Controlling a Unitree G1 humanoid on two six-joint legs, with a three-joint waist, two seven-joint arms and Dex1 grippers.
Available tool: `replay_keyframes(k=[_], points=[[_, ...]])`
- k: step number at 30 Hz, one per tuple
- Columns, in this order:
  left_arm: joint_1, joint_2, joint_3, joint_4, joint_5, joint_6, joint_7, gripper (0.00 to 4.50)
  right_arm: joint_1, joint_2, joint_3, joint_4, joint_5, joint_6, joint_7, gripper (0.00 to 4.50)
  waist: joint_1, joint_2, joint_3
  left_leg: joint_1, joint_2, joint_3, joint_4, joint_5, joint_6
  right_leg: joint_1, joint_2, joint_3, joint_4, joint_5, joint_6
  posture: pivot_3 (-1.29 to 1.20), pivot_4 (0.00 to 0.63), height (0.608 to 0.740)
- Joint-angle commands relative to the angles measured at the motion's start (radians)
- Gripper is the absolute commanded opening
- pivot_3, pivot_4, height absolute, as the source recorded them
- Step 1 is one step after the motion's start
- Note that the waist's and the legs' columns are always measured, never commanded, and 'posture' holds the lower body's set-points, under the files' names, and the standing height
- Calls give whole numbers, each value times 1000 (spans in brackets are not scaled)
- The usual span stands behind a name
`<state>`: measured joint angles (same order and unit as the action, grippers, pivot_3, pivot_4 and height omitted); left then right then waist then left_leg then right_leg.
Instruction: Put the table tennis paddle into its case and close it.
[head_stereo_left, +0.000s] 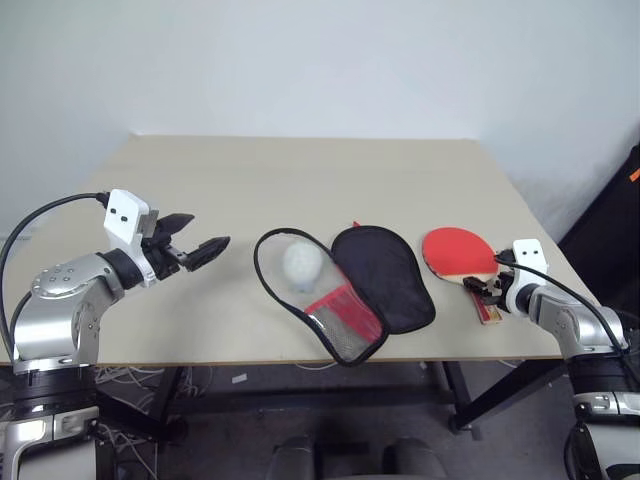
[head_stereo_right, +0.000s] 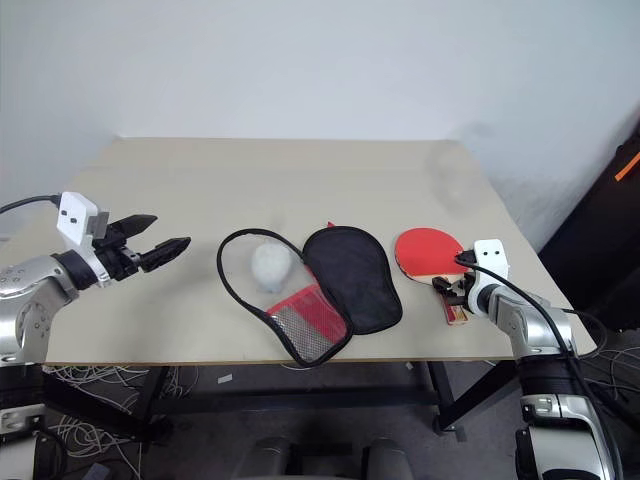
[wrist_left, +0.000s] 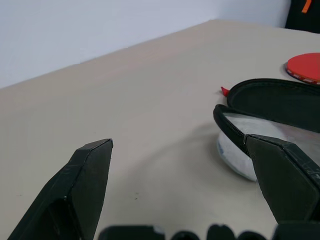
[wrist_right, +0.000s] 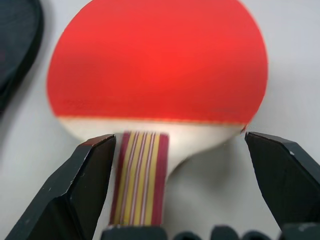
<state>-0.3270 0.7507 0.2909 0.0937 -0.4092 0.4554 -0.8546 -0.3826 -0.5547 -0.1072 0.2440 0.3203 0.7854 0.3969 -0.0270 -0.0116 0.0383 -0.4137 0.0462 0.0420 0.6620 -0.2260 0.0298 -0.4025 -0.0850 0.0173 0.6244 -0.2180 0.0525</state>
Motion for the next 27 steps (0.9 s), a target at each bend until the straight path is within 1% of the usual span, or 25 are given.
replay_keyframes(k=[1,5,9,14,22,23,25,27], points=[[-35,4,0,8,-3,-25,-2,4500,48,2,-30,-111,27,98,-6,4473,0,0,0,0,0,0,0,0,0,0,0,0,0,0,0,0,0,740],[-47,-4,-18,30,2,-37,-12,4500,97,18,-29,-201,34,157,-12,4473,0,0,0,0,0,1,0,0,0,-1,0,1,0,-1,1,0,0,740],[-68,-9,-35,53,5,-46,-13,4500,104,33,-37,-209,22,169,-26,4473,0,0,0,0,0,1,0,0,0,-1,0,1,0,-1,1,0,0,740],[-83,-15,-48,71,7,-57,-15,4500,71,35,-36,-158,-1,150,-40,4473,-1,0,0,0,0,1,-1,0,0,-1,0,1,0,-1,1,0,0,740],[-82,-34,-58,82,14,-71,-14,4500,-34,57,-28,-26,-40,92,-60,4473,-10,0,0,1,0,1,0,0,0,0,0,1,0,0,1,0,0,740],[-83,-35,-58,83,14,-72,-14,4500,-40,59,-25,-16,-44,87,-62,4091,-15,0,0,1,0,1,0,0,0,0,0,1,0,0,1,0,0,740],[-83,-34,-58,84,14,-74,-12,4500,-49,61,-21,-2,-50,80,-62,3538,-20,0,0,1,0,1,0,0,0,0,0,1,0,0,1,0,0,740],[-82,-34,-56,83,13,-74,-11,4500,-51,61,-19,4,-54,74,-60,2833,-25,0,0,2,0,1,0,0,0,0,0,1,0,0,1,0,0,740]])
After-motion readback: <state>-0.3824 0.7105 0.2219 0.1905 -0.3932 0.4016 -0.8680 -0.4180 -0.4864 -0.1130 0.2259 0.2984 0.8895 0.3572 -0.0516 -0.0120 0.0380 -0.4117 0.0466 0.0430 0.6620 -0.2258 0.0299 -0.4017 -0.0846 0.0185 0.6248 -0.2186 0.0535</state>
